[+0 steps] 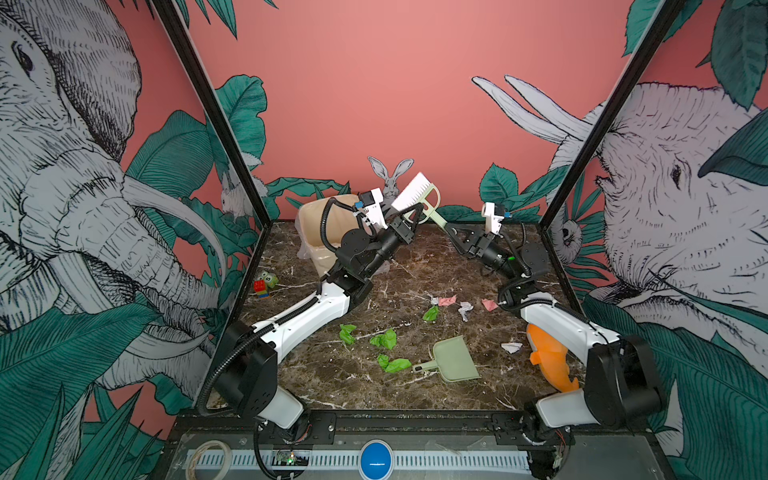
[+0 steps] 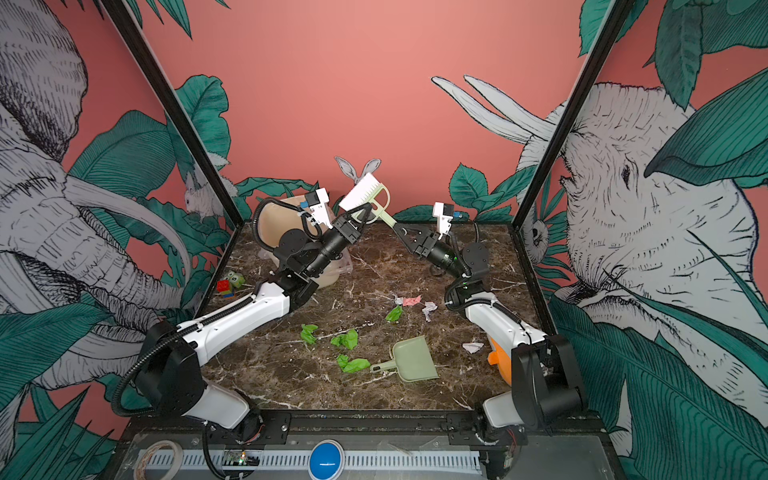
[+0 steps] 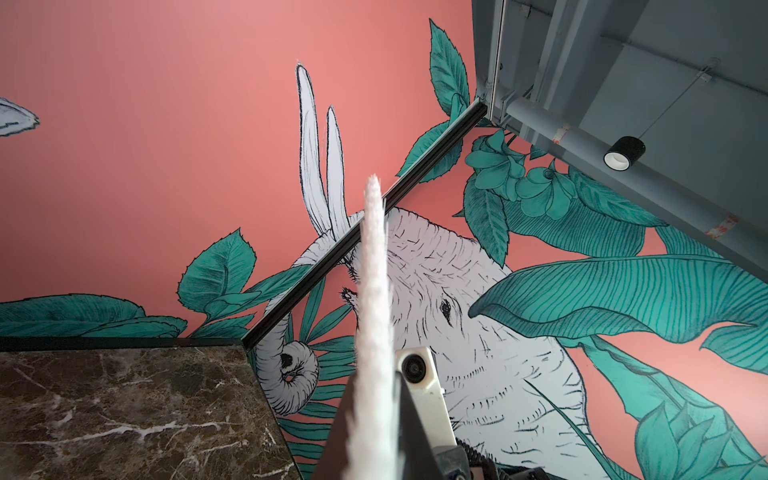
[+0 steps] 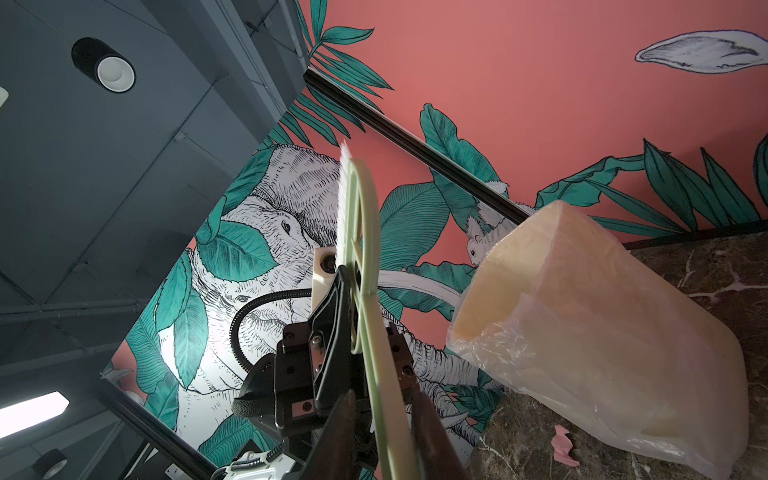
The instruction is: Sweep away the paper scraps from the table
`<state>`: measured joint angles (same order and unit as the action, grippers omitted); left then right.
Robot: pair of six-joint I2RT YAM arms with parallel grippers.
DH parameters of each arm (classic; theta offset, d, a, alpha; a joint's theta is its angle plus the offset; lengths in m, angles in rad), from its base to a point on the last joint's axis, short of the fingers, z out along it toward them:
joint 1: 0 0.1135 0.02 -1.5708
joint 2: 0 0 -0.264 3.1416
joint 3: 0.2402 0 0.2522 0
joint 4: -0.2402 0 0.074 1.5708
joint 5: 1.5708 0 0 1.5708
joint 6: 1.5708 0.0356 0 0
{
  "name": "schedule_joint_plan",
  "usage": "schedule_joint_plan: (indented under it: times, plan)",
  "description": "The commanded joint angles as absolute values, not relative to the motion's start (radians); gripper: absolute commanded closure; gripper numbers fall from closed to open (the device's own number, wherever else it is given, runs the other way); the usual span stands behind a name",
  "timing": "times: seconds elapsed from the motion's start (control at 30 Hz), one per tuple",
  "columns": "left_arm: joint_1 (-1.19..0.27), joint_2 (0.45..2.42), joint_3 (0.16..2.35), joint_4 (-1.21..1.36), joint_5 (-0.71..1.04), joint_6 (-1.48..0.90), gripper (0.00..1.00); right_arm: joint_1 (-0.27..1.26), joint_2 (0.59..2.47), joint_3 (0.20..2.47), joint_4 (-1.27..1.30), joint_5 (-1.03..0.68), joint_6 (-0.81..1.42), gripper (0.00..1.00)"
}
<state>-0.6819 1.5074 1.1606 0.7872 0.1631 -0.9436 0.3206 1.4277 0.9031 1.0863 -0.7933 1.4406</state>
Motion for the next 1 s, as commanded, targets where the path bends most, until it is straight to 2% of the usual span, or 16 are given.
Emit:
schedule_joint_plan:
  times: [0.0,0.33,0.67,0.83,0.97]
  plan:
    - [-0.678,1.488,1.16,0.788,0.192,-0.95,1.0,0.321,1.391,0.915,1.187,-0.75,1.509,0.78]
    - [-0.665,1.486,1.158,0.769,0.234,-0.955,1.0,0.321,1.388,0.918,1.196,-0.759,1.524,0.89]
    - [-0.635,1.476,1.161,0.744,0.258,-0.951,1.0,0.321,1.381,0.913,1.215,-0.778,1.548,0.82]
    - [-0.631,1.479,1.163,0.743,0.264,-0.953,1.0,0.321,1.377,0.91,1.21,-0.778,1.549,0.83]
    - [-0.625,1.479,1.163,0.74,0.268,-0.953,1.0,0.321,1.373,0.907,1.207,-0.779,1.548,0.91]
